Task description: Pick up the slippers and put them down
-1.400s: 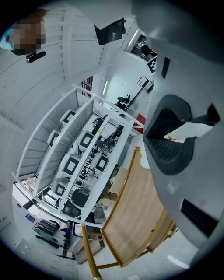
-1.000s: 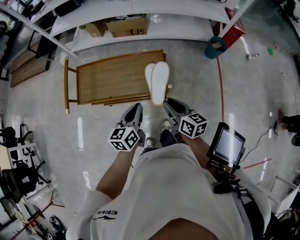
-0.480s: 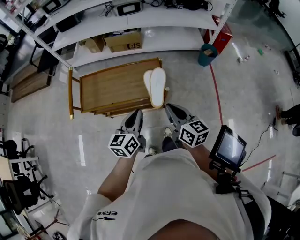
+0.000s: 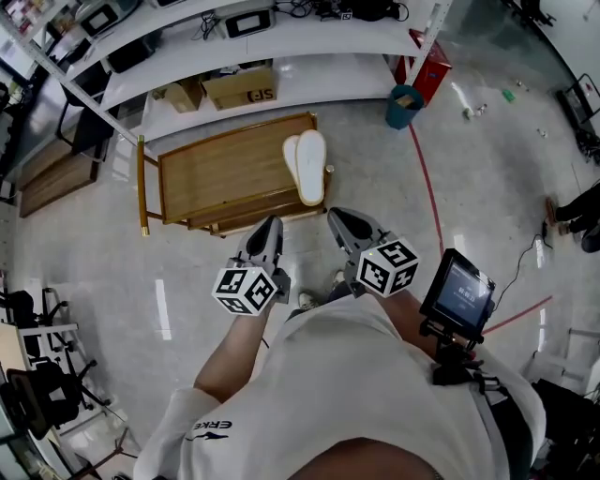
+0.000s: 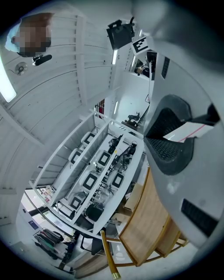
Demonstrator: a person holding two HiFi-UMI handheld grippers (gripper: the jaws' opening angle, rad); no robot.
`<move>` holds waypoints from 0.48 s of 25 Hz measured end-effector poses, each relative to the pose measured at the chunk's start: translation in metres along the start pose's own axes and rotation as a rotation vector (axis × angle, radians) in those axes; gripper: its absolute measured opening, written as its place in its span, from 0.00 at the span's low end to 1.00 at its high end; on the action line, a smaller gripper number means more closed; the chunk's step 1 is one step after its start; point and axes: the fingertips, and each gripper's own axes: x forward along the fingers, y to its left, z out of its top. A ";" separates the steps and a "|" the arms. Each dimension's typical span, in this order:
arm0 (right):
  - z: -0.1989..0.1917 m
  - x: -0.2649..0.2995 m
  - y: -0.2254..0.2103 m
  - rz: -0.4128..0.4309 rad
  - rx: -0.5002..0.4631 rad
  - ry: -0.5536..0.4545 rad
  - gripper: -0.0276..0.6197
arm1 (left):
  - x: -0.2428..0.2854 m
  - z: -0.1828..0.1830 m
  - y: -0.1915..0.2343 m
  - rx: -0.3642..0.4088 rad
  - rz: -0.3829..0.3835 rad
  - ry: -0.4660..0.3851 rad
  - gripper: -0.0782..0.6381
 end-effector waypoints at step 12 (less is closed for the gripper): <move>0.015 -0.011 0.002 0.025 -0.029 -0.022 0.05 | 0.000 0.003 -0.015 0.009 0.006 -0.021 0.11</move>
